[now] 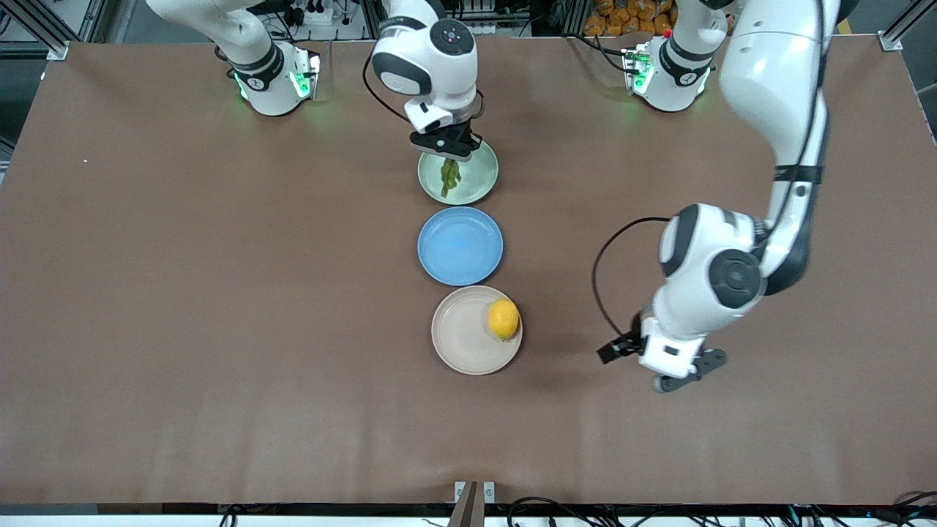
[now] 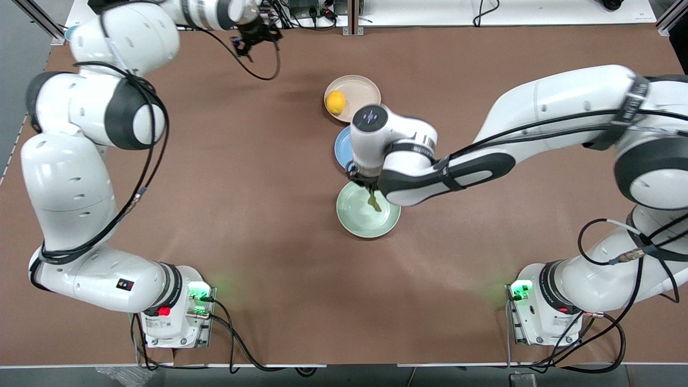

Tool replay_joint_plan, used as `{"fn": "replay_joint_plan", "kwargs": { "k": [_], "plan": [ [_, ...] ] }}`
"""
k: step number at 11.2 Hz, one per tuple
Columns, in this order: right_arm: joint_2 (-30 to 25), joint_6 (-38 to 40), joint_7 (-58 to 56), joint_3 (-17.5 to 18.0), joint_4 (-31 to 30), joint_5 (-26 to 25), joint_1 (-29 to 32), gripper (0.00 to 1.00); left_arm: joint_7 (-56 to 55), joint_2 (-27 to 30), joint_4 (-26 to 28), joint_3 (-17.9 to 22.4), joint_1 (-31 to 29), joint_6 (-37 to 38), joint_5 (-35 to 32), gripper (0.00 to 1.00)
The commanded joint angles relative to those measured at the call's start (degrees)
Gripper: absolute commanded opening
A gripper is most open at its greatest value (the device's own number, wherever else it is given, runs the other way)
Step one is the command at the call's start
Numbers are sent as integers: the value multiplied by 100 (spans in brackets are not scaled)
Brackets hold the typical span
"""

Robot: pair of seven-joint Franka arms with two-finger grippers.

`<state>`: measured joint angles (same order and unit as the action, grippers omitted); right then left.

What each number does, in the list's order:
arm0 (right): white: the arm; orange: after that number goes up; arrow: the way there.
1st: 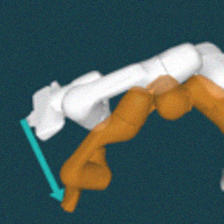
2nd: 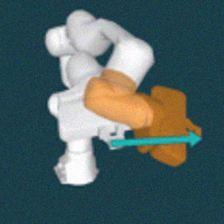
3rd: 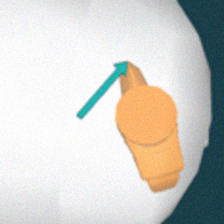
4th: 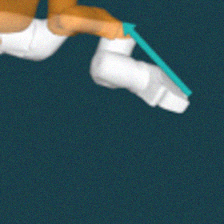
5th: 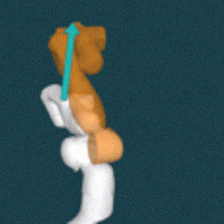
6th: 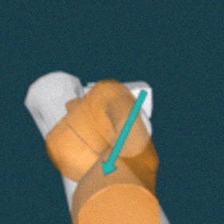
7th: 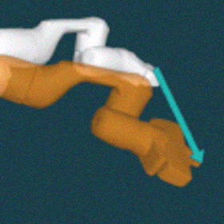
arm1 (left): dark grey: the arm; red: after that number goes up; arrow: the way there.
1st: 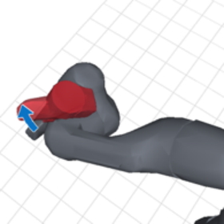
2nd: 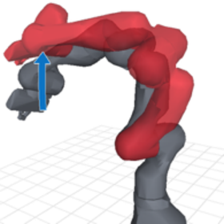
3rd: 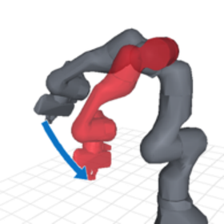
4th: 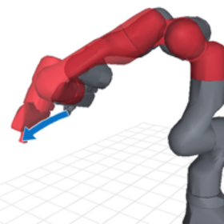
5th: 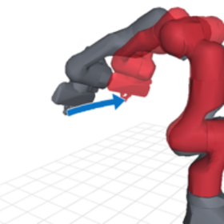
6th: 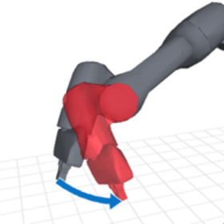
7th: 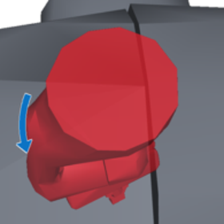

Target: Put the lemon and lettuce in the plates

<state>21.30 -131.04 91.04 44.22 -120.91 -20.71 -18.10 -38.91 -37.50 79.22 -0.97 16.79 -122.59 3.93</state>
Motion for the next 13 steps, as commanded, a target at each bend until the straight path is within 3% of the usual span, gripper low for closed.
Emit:
{"fn": "replay_joint_plan", "kwargs": {
  "k": [1, 2, 3, 4, 7, 9, 11, 13],
  "plan": [
    [611, -80, 895, -1, 102, -713, -359, 0, 1022, 348, 172, -61, -465, 690, -103, 100],
    [786, -97, 1150, -132, 111, -915, -500, 1, 1260, 497, 321, -70, -544, 823, -103, 100],
    [884, -193, 1448, -307, 163, -1056, -666, 55, 1515, 751, 653, -79, -606, 885, -95, 100],
    [894, -246, 1608, -361, 181, -1092, -694, 100, 1683, 927, 891, -62, -607, 894, -95, 100],
    [806, -46, 1522, -370, 418, -1102, -616, 100, 2603, 1690, 1716, 17, -633, 886, -129, 100],
    [430, 411, 954, -545, 629, -892, -598, 100, 3045, 2306, 2245, 140, -720, 894, -165, 100],
    [-158, 483, 111, -572, 709, -183, -379, 100, 3231, 2755, 2466, 141, -879, 929, -209, 100],
    [-861, 989, -995, -782, 866, 800, -151, 100, 3310, 3115, 2467, 71, -1055, 1017, -743, 100]
  ]
}}
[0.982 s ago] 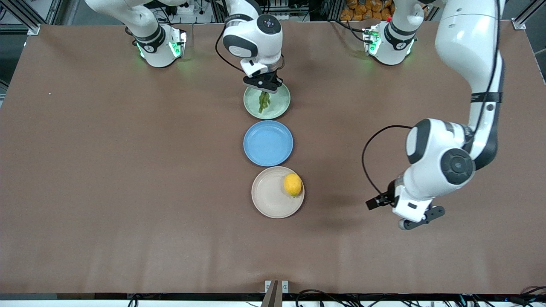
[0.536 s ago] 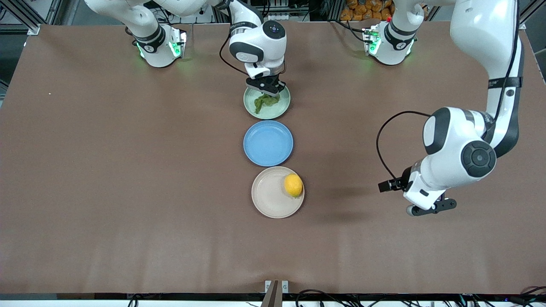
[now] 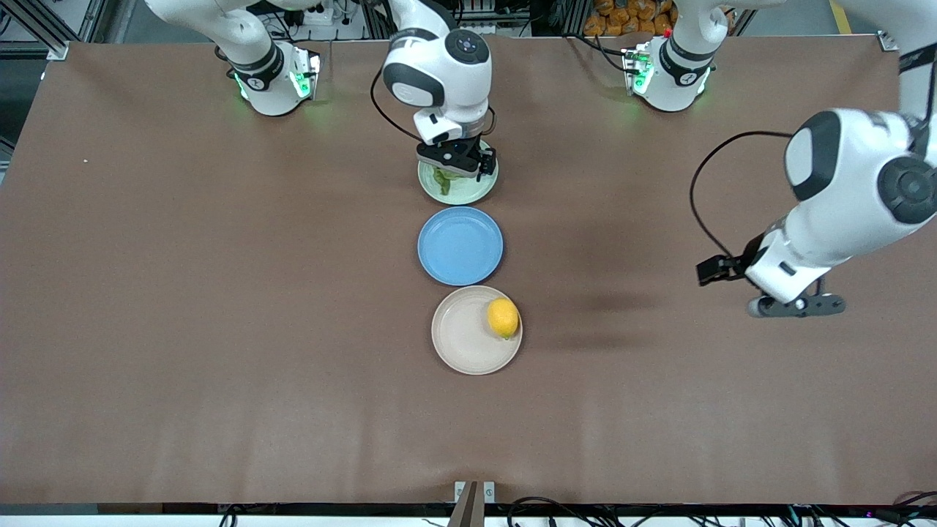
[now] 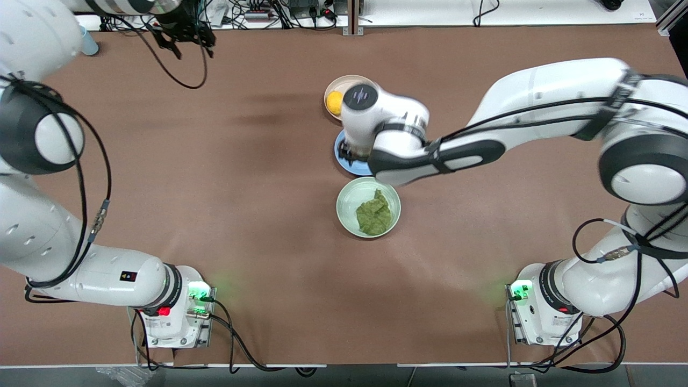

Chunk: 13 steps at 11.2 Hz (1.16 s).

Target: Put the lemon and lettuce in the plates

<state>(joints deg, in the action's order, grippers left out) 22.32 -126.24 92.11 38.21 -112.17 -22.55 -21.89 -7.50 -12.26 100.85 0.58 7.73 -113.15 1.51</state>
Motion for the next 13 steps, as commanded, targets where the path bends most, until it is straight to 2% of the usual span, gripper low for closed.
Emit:
{"fn": "replay_joint_plan", "kwargs": {
  "k": [1, 3, 5, 7, 8, 11, 13],
  "plan": [
    [-1210, 930, -1726, -313, 220, 1442, 334, 100, 248, 776, 286, -84, -149, 178, -529, 100],
    [-1554, 1862, -2328, -629, 816, 1894, 510, 100, 266, 1058, 225, -84, -202, 205, -520, 100],
    [-1826, 2356, -2687, -753, 1161, 1912, 703, 100, 275, 1076, 67, -93, -202, 389, -441, 100],
    [-2090, 2813, -3328, -1051, 1433, 2095, 835, 100, 275, 1138, -179, -93, -193, 1063, -328, 100],
    [-2213, 3068, -3810, -1218, 1600, 2262, 949, 100, 275, 1173, -214, -102, -193, 1180, -274, 100],
    [-2486, 3675, -5225, -1675, 1935, 2273, 1431, 100, 284, 1182, -224, -172, -184, 1260, -274, 100],
    [-2487, 4035, -6244, -2244, 2198, 2273, 1548, 100, 362, 1199, -241, -172, -193, 1347, -274, 100]
  ]
}}
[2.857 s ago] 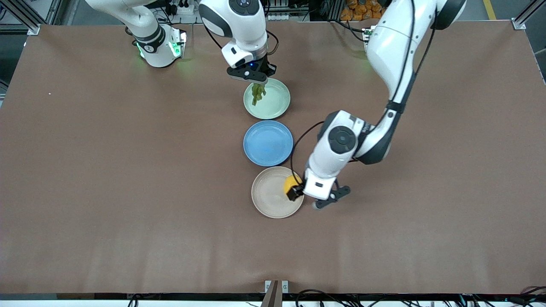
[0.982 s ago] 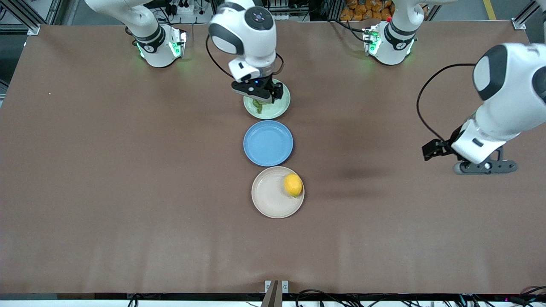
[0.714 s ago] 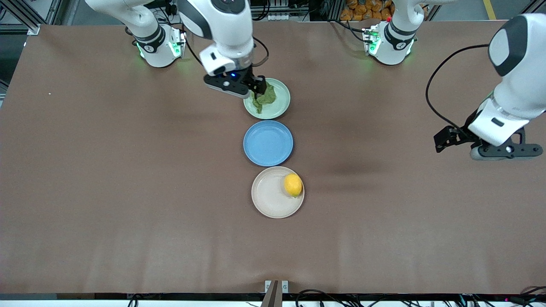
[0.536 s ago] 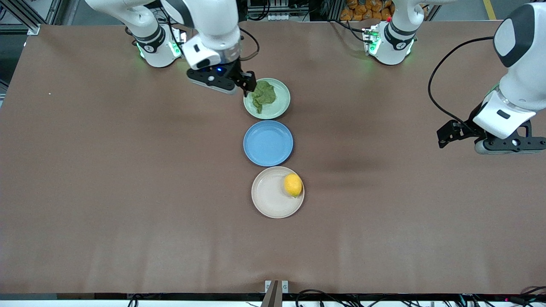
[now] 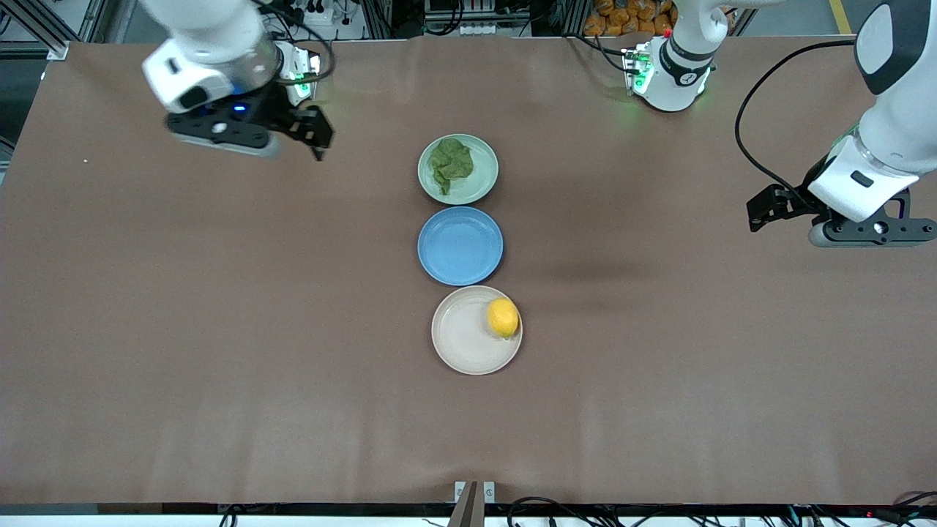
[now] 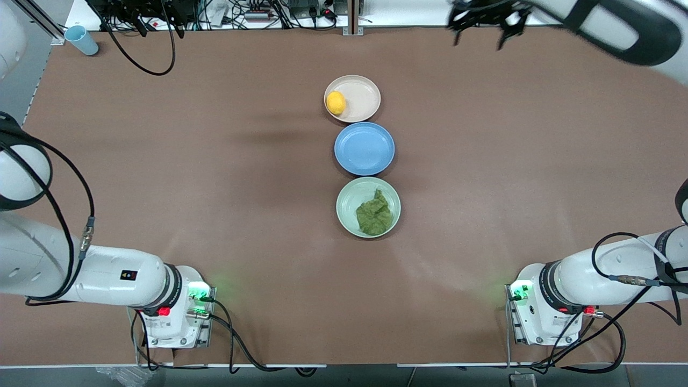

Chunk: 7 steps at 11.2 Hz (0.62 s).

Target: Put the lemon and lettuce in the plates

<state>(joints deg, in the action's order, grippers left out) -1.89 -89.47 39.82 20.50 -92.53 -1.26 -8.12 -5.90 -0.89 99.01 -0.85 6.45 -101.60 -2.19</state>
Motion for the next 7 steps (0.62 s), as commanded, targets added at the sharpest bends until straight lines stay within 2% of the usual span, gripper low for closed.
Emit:
{"fn": "replay_joint_plan", "kwargs": {
  "k": [1, 5, 7],
  "plan": [
    [-75, 430, -1490, -773, 244, 143, 214, 100, 203, 54, -75, -29, -65, 228, 96, 100],
    [-75, 430, -2994, -1679, 244, 135, 346, 100, 194, 53, -84, -29, -65, 263, 96, 100],
    [-75, 421, -3435, -2014, 253, 134, 372, 100, 203, 62, -110, -29, -65, 272, 96, 100]
  ]
}}
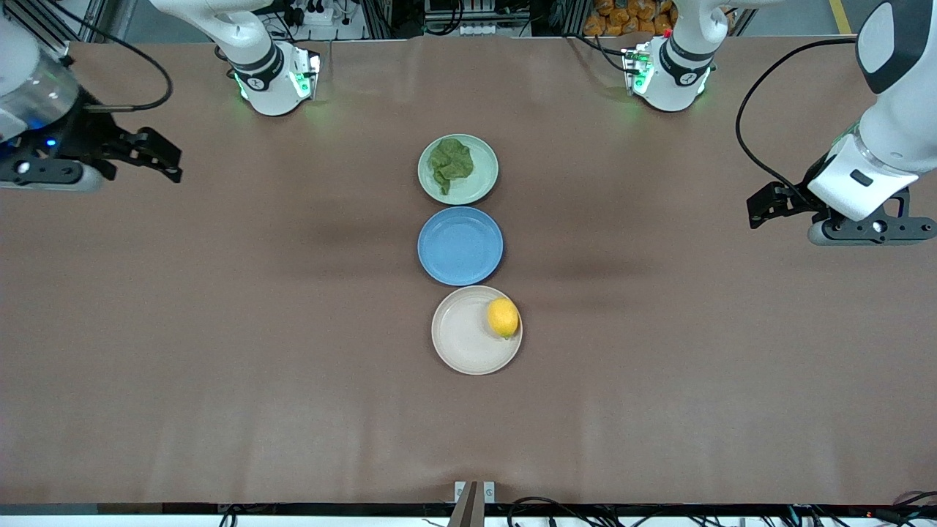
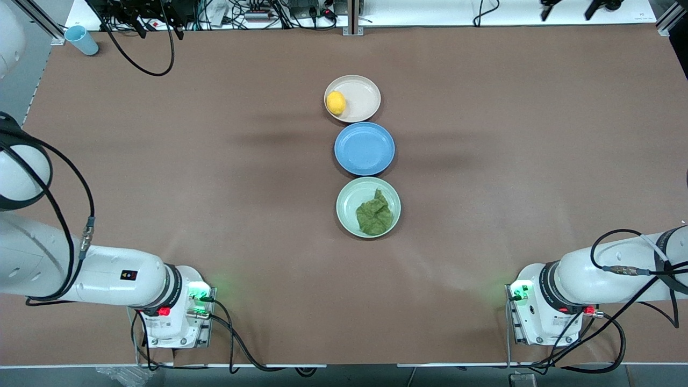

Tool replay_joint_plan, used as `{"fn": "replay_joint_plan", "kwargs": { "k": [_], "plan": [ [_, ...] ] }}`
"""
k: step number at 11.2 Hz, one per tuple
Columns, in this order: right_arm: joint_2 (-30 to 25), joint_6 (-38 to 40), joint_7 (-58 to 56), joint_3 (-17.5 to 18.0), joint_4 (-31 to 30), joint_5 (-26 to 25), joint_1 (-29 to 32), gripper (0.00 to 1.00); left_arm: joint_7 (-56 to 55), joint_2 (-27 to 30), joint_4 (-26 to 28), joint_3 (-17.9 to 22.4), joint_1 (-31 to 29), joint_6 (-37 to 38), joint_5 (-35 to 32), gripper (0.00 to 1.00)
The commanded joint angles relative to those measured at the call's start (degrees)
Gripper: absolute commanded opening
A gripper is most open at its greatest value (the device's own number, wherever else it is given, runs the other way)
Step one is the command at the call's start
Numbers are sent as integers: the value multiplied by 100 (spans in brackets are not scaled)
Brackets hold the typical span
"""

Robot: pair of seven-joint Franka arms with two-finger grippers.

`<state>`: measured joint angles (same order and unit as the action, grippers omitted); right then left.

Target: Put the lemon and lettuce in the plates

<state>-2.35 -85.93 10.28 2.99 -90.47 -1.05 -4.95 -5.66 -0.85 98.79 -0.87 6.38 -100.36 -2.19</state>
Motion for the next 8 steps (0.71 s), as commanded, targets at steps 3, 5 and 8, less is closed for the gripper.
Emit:
{"fn": "replay_joint_plan", "kwargs": {
  "k": [3, 5, 8],
  "plan": [
    [-99, 77, -720, -465, 38, 97, 99, 100, 171, 59, -106, -27, -58, 184, 96, 100],
    [-152, 86, -799, -510, 38, 105, 134, 100, 170, 50, -132, -27, -58, 193, 96, 100],
    [-169, 138, -1080, -615, 30, 114, 170, 100, 179, 50, -141, -27, -58, 219, 105, 100]
  ]
}}
